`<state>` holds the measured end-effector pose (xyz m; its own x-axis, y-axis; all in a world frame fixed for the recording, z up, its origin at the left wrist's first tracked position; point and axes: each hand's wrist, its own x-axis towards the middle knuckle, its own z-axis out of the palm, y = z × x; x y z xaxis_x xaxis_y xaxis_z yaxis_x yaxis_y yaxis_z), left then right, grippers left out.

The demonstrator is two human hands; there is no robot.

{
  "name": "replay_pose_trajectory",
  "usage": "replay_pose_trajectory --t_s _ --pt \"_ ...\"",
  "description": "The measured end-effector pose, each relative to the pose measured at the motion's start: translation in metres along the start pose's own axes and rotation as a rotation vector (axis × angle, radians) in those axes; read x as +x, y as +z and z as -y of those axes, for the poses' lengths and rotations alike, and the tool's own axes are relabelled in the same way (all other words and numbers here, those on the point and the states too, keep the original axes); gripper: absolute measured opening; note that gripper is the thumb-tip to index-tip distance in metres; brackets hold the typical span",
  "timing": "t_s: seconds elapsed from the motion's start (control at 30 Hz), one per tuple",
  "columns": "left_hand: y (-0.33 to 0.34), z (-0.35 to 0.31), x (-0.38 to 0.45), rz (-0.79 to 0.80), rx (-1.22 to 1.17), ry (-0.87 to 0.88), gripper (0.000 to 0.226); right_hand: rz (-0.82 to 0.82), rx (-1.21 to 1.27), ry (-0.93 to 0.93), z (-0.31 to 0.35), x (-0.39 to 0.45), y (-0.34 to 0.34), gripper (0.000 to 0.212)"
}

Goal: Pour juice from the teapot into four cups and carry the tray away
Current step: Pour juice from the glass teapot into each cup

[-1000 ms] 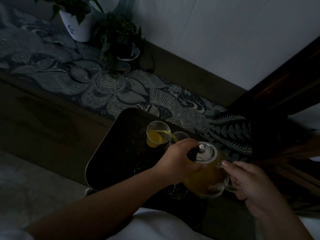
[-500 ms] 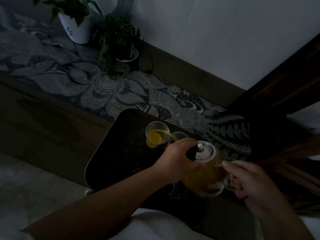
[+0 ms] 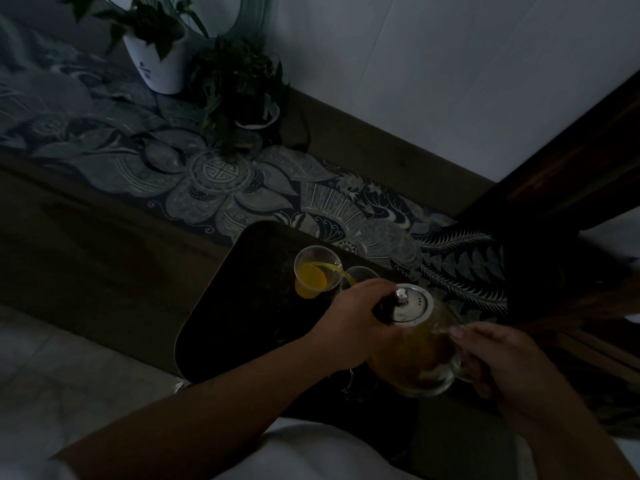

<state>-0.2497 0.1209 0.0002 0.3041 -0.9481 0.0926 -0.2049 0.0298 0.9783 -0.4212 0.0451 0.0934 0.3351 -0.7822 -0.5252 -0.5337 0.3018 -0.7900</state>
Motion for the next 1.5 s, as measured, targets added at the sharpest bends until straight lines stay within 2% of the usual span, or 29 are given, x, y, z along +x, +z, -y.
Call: replay_pose_trajectory --t_s 0.1,0.2,0.37,0.63,1.13,1.5 --pt "0.0 0.0 0.001 0.009 0.001 -0.009 0.056 0.015 0.022 -0.013 0.002 -0.001 0.0 0.03" --pt "0.0 0.0 0.001 0.015 -0.002 -0.023 0.056 0.021 0.034 -0.028 0.003 -0.003 0.0 0.05" --pt "0.0 -0.002 0.0 0.012 -0.008 -0.022 0.053 0.023 0.037 -0.025 0.0 -0.002 -0.002 0.028" --pt "-0.002 -0.006 -0.004 -0.006 0.003 0.012 0.048 0.011 0.012 -0.004 0.003 -0.008 0.0 0.022" --pt "-0.003 -0.009 -0.007 0.018 0.037 -0.003 0.053 0.018 -0.006 -0.022 0.001 -0.014 -0.002 0.022" --pt "-0.003 -0.015 -0.008 0.044 0.016 -0.006 0.05 0.016 -0.018 -0.039 -0.002 -0.014 -0.005 0.035"
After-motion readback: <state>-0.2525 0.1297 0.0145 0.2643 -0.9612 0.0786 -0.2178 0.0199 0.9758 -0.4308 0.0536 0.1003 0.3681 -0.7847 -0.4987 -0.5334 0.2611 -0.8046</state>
